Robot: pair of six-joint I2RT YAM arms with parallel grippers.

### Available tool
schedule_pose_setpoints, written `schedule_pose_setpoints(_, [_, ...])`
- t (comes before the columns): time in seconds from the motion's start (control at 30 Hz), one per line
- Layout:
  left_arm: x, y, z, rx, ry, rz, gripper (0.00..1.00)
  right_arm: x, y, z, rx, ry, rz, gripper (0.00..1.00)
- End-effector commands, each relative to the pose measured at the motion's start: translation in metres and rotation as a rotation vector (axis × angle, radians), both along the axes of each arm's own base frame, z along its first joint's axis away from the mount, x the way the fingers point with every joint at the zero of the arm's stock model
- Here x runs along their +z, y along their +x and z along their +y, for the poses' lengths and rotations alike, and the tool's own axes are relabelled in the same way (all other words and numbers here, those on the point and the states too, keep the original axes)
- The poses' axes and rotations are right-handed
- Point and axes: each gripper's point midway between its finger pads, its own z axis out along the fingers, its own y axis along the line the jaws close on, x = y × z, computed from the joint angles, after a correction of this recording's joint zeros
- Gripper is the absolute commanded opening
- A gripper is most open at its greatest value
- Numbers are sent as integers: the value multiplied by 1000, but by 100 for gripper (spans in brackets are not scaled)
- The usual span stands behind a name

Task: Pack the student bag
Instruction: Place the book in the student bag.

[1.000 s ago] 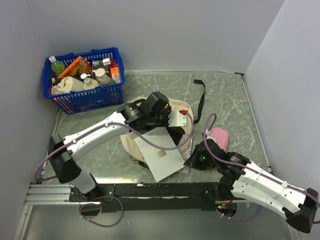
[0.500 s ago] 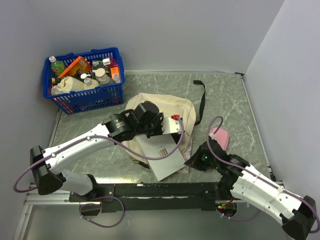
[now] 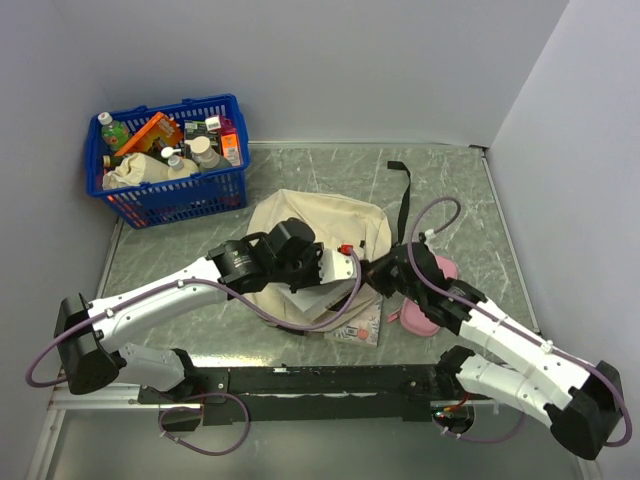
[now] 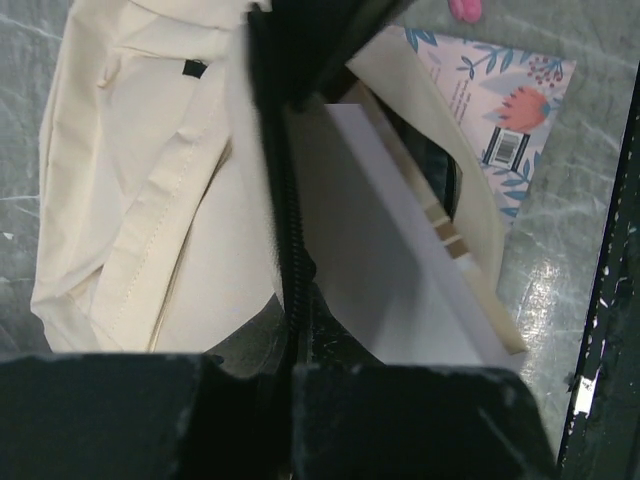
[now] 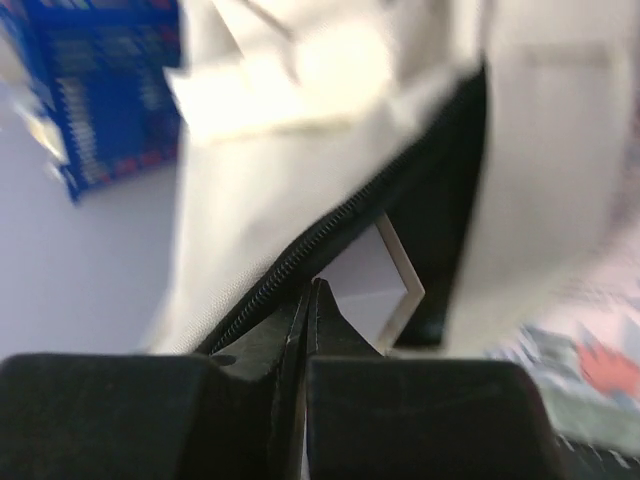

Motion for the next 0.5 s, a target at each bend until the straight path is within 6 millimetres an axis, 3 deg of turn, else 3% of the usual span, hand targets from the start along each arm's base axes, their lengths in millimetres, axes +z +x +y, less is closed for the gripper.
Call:
schedule_pose_setpoints(0.0, [49, -6, -28, -37, -165, -1, 1, 47, 47, -20, -215, -18, -186, 0])
schedule_pose_setpoints(0.1, [52, -4, -29, -26, -178, -5, 1, 50, 51, -33, -244, -95, -210, 0])
schedule_pose_setpoints(0.17, [53, -2, -28, -21, -177, -13, 1, 47, 46, -21, -156, -137, -208, 0])
schedule_pose_setpoints(0.23, [55, -1, -29, -20, -186, -22, 1, 36, 26, -2, -34, -180, -168, 0])
schedule_pose_setpoints(0.27, [55, -1, -29, -18, -189, -26, 1, 24, 13, 13, 86, -188, -134, 15])
schedule_pose_setpoints(0.37, [53, 0, -30, -17, -190, -25, 1, -7, -15, 14, 198, -244, -39, 46])
schedule_pose_setpoints(0.47, [54, 3, -32, -15, -188, -35, 1, -11, -33, 4, 246, -246, -59, 51])
